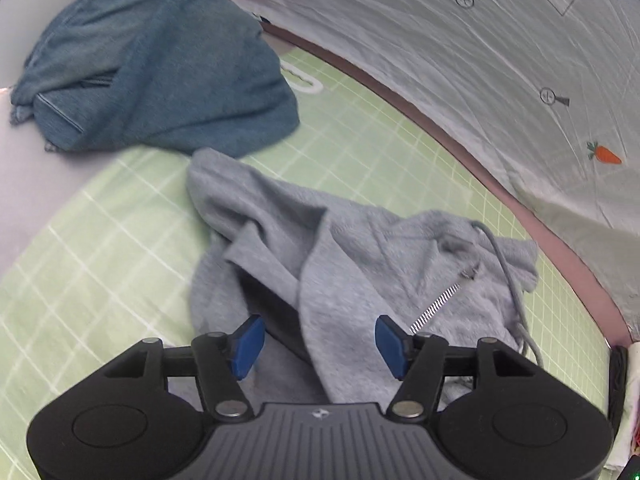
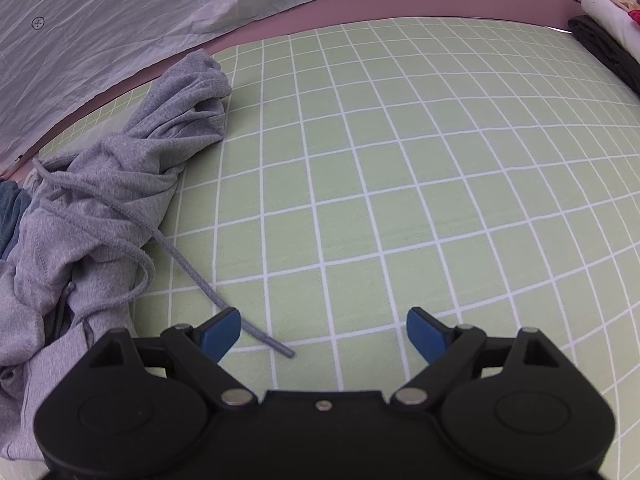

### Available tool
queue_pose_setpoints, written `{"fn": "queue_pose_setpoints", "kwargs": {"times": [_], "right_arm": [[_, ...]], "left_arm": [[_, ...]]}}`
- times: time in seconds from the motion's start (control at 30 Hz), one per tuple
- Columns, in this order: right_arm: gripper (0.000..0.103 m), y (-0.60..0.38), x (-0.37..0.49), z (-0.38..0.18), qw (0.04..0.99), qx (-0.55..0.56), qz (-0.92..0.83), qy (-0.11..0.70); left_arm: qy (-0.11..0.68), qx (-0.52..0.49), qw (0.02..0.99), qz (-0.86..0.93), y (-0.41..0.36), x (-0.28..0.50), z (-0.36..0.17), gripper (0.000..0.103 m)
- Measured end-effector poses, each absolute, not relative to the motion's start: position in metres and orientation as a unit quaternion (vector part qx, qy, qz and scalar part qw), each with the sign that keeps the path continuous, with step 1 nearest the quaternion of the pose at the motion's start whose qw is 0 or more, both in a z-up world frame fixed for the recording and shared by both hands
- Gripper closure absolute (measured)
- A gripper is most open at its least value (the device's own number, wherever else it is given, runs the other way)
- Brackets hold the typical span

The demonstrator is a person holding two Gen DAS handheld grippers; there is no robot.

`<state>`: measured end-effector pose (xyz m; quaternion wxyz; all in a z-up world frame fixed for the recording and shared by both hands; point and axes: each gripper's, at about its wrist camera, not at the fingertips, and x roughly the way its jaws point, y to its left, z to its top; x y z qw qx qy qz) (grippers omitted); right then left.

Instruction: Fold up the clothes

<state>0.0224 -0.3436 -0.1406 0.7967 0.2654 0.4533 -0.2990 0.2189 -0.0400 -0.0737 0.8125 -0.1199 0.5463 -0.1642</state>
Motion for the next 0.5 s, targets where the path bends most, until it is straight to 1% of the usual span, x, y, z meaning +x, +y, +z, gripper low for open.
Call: {"fn": "queue_pose_setpoints", "kwargs": {"times": [0.03,0.1,0.13,0.17,0.2,0.23,0.37,0.5], "right_arm": [[0.012,-0.344,0.022,-0.14,0.797,0.264,-0.3,0.453],[0.012,-0.345,0.022,-0.14,0.796,0.263,-0.302,0.454],[0.012,-0.345,0.022,-0.141,0.796,0.264,-0.302,0.454],[0.012,-0.346,0.022,-0.141,0.795,0.265,-0.303,0.454],[0.012,-0.346,0.022,-0.141,0.795,0.265,-0.303,0.454],[0.012,-0.346,0.022,-0.142,0.794,0.266,-0.304,0.454],[0.012,-0.347,0.022,-0.143,0.793,0.268,-0.305,0.455],[0.012,-0.349,0.021,-0.145,0.791,0.271,-0.307,0.455]], "left_arm": [[0.555,-0.13,0.804,-0.17,-0.044,0.216,-0.078,0.041],[0.569,-0.156,0.785,-0.189,-0.05,0.209,-0.087,0.044],[0.568,-0.166,0.782,-0.194,-0.051,0.206,-0.089,0.057],[0.565,-0.171,0.783,-0.197,-0.052,0.203,-0.091,0.082],[0.563,-0.169,0.785,-0.195,-0.052,0.201,-0.091,0.094],[0.559,-0.163,0.791,-0.188,-0.05,0.201,-0.091,0.102],[0.521,-0.146,0.826,-0.155,-0.026,0.21,-0.079,0.102],[0.471,-0.105,0.874,-0.058,0.018,0.235,-0.064,0.102]]}}
